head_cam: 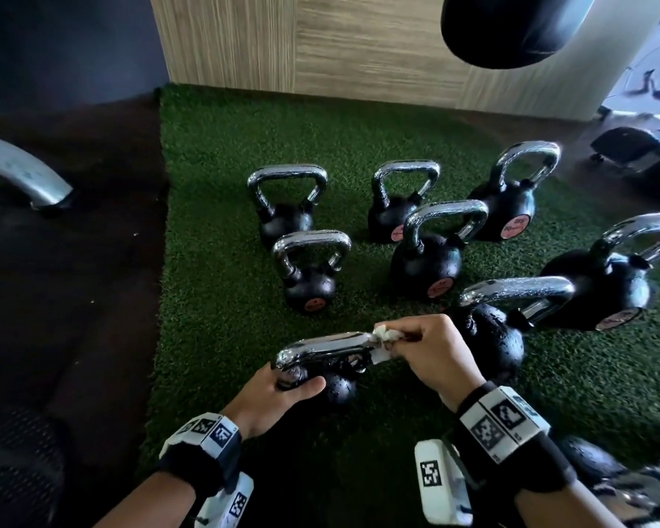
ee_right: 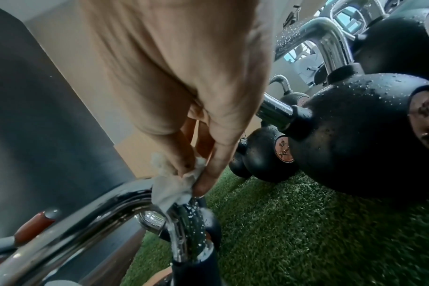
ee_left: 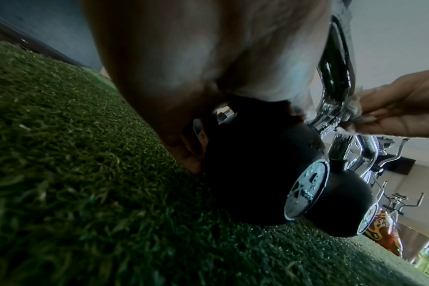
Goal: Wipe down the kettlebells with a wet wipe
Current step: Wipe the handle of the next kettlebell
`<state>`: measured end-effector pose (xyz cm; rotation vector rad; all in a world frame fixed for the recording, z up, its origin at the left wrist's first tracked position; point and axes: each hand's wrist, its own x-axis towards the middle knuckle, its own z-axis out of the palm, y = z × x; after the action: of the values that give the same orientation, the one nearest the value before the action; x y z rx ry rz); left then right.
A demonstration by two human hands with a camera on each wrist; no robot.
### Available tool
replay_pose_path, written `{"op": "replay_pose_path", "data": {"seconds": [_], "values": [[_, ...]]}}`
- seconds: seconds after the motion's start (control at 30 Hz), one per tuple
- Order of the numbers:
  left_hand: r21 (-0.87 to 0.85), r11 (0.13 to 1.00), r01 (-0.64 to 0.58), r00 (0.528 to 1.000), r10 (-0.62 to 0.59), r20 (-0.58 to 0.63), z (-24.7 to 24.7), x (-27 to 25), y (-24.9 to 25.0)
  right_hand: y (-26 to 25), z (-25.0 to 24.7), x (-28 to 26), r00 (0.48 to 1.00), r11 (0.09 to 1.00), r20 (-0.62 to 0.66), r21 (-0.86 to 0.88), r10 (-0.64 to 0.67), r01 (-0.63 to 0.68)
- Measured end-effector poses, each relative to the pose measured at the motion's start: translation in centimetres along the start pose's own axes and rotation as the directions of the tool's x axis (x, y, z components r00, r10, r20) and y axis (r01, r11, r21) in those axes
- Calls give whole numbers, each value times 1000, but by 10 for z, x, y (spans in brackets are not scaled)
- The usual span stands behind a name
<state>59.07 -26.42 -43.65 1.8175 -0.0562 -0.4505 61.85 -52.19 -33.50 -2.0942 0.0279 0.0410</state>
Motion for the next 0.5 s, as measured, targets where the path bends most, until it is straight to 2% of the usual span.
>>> {"op": "replay_pose_path", "data": {"seconds": [0.1,0.23,0.33,0.43,0.5], "values": [[53,999,3,1000,-3,2,-1,-3,3,15,8,4,997,996,-4,24,80,-80],[87,996,12,1000,-12,-8,-2,-8,9,30,22,6,975,968,63,121,214,-220],[132,991,34,999,-28,-44,-2,-13,13,37,35,4,973,965,78,135,216,-225],[185,976,115,990,-97,-106,-2,-20,19,38,35,1,971,967,65,98,229,-235],[371,918,144,987,-105,-123,-5,-29,26,35,24,-3,980,980,-8,24,197,-197]]}}
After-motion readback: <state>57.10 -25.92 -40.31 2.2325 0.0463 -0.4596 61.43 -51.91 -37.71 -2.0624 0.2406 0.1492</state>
